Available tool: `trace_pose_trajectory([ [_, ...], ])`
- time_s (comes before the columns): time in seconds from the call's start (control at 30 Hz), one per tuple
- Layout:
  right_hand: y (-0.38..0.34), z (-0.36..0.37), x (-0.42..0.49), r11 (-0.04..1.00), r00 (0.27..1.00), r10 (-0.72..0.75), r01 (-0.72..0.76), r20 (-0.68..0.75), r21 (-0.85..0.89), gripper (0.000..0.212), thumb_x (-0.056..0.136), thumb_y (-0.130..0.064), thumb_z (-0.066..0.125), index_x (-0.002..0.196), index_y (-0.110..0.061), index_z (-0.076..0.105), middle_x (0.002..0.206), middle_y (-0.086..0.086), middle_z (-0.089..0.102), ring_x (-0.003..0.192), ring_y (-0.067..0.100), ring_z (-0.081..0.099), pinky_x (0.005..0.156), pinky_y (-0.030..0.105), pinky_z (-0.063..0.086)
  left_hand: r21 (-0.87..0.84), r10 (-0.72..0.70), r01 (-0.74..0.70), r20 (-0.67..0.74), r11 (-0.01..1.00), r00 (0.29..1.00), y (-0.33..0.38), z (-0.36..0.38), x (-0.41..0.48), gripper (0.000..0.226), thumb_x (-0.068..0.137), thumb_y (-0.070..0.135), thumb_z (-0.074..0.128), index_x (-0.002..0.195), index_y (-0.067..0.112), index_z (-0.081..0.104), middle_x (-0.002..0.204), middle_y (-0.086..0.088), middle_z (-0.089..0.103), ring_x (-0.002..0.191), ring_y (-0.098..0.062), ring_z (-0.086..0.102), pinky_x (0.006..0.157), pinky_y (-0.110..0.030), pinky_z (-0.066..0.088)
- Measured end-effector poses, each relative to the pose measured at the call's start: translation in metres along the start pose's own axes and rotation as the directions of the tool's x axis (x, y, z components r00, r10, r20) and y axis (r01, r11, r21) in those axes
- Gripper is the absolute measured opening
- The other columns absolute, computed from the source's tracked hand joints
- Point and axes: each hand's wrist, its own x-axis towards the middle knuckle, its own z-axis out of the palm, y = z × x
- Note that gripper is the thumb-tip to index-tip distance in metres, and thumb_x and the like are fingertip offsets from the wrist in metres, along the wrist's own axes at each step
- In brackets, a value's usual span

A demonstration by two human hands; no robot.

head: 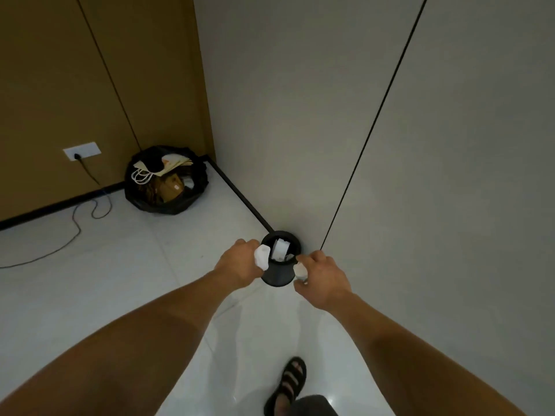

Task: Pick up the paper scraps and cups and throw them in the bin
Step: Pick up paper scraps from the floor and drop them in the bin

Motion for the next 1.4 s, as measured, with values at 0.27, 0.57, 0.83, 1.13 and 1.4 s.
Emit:
trace_pose_trajectory([
  [0.27,0.045,-0.006,0.178,0.999,0.997,0.029,-0.031,0.071,0.025,0.061,0.091,-0.042,0.053,0.147,-0.025,0.033,0.14,0.005,0.04,0.123,0.028,0.041,0.1,0.038,0.044,0.005,-0.029,0.028,0.052,1.0,0.998,0.008,-0.012,0.179,0.05,0.083,0.025,0.068,0.128,0.016,0.049,0.121,-0.011,0.052,0.109,-0.027,0.055,0.095,-0.031,0.044],
  [0.57,0.073,-0.011,0.314,0.994,0.98,0.078,-0.09,0.184,0.057,0.063,0.09,-0.043,0.056,0.147,-0.025,0.034,0.139,0.005,0.039,0.123,0.027,0.04,0.099,0.037,0.043,-0.055,-0.051,0.06,0.157,0.997,0.986,0.003,-0.012,0.324,0.046,0.079,0.029,0.069,0.122,0.02,0.054,0.113,-0.007,0.054,0.104,-0.026,0.058,0.089,-0.03,0.047],
  [0.83,0.097,0.059,0.418,0.957,0.932,0.232,-0.27,0.277,0.105,0.056,0.089,-0.04,0.057,0.14,-0.027,0.038,0.133,0.001,0.043,0.115,0.021,0.044,0.091,0.032,0.048,-0.137,-0.007,0.056,0.333,0.989,0.943,-0.054,0.051,0.461,0.059,0.08,0.026,0.07,0.133,0.02,0.045,0.121,-0.008,0.048,0.11,-0.028,0.054,0.091,-0.03,0.044],
  [1.13,0.174,0.26,0.534,0.933,0.92,0.282,-0.329,0.271,0.145,0.056,0.088,-0.04,0.06,0.138,-0.028,0.037,0.131,-0.002,0.044,0.113,0.017,0.045,0.085,0.025,0.045,-0.166,0.09,-0.03,0.368,0.986,0.925,-0.134,0.246,0.592,0.062,0.079,0.035,0.071,0.133,0.024,0.043,0.125,-0.004,0.047,0.11,-0.025,0.055,0.088,-0.03,0.046],
  [1.4,0.226,0.417,0.564,0.927,0.921,0.288,-0.337,0.262,0.163,0.062,0.086,-0.043,0.064,0.139,-0.026,0.035,0.135,0.005,0.044,0.124,0.027,0.047,0.091,0.035,0.047,0.237,0.348,-0.428,0.315,0.872,0.883,-0.206,0.392,0.63,0.086,0.064,0.052,0.075,0.135,0.027,0.035,0.14,-0.007,0.037,0.135,-0.031,0.03,0.106,-0.046,0.033],
])
